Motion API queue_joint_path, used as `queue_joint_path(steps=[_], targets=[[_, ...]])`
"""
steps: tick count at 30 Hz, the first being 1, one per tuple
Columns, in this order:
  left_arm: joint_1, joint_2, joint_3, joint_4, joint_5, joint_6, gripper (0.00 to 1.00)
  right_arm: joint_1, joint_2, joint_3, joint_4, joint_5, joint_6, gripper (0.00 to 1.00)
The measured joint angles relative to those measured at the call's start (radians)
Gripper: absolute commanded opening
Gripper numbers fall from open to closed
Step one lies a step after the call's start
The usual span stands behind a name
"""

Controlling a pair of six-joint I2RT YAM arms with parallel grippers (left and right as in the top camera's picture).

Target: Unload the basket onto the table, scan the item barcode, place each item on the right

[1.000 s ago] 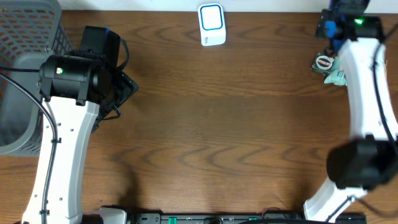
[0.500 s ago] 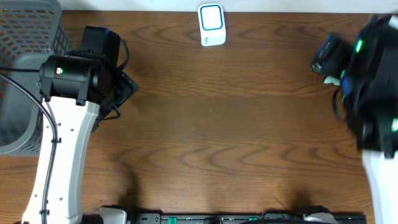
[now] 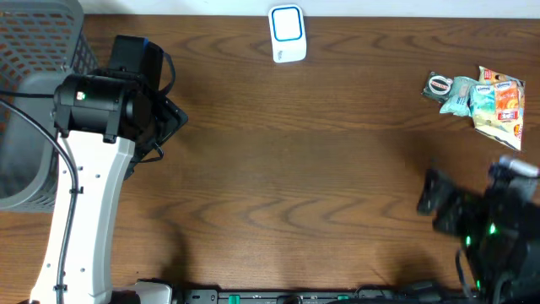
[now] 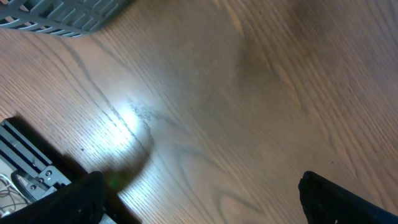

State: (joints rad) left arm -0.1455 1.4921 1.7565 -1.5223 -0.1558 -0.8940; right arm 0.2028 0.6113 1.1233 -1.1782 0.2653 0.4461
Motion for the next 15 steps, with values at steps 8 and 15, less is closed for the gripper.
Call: queue_joint_path(steps=[8,15], targets=[[0.000,0.000,0.000,0.000,0.000,0.000,0.98,0.001,-0.014,-0.018,-0.302,-0.174,0.037,0.99],[0.000,0.000,0.000,0.000,0.000,0.000,0.98,0.003,-0.014,-0.018,-0.328,-0.234,0.055,0.99]])
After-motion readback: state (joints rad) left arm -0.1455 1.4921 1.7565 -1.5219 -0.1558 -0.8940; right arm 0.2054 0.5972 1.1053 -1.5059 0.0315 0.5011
